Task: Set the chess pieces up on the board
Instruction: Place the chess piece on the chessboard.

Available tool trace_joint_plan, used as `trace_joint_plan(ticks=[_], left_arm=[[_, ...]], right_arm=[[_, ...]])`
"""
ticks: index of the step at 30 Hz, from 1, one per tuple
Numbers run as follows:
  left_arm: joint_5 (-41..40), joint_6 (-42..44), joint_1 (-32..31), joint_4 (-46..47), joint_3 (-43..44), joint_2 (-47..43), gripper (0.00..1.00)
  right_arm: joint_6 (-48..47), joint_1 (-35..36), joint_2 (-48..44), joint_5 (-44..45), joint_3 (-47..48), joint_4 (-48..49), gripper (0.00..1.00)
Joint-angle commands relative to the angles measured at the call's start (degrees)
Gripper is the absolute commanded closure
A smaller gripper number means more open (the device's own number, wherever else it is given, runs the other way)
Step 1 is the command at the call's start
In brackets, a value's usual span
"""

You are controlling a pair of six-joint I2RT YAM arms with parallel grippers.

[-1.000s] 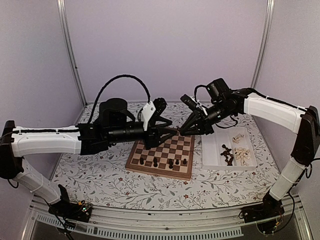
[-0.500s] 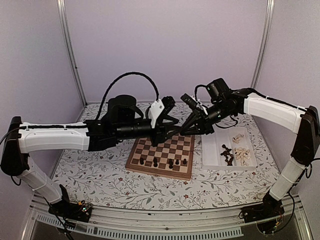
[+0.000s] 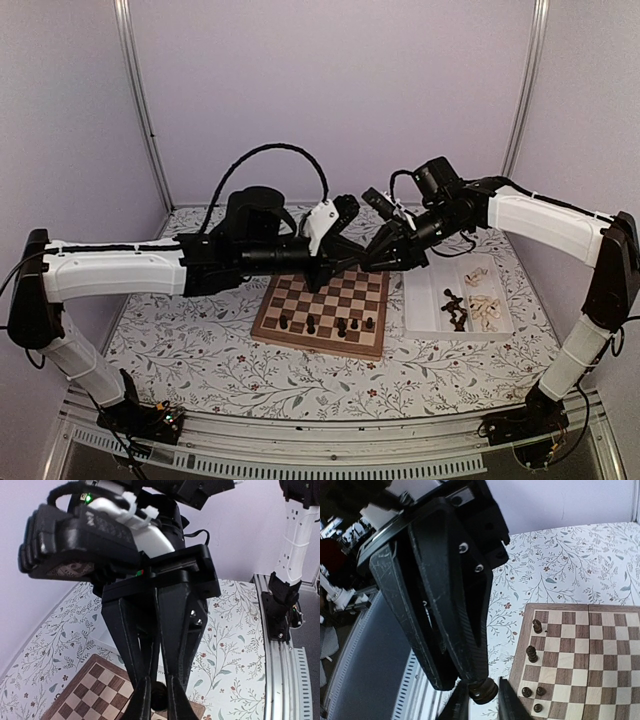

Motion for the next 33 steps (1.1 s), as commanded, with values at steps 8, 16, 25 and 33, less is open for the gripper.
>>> trace_joint_plan(ticks=[8,16,25,33], left_arm=[[-0.5,-1.2,4.3,-14.5,5.0,2.2,0.99],[4.5,-4.8,8.4,-26.3,12.0,13.2,0.99],[6.3,-4.2,8.3,-33.1,20.0,23.8,0.99],[4.6,-3.5,8.4,-36.9,19.3,24.0,0.99]], right_arm=[[-4.8,-10.2,-8.9,8.7,-15.7,3.9,0.46],[-4.0,-21.1,-15.0,14.5,-25.7,11.9,0.45],[-4.1,-21.7,-14.4,15.1,-26.2,12.5,0.45],[-4.8,-21.7,-13.9,15.1,-26.1,11.9,0.44]])
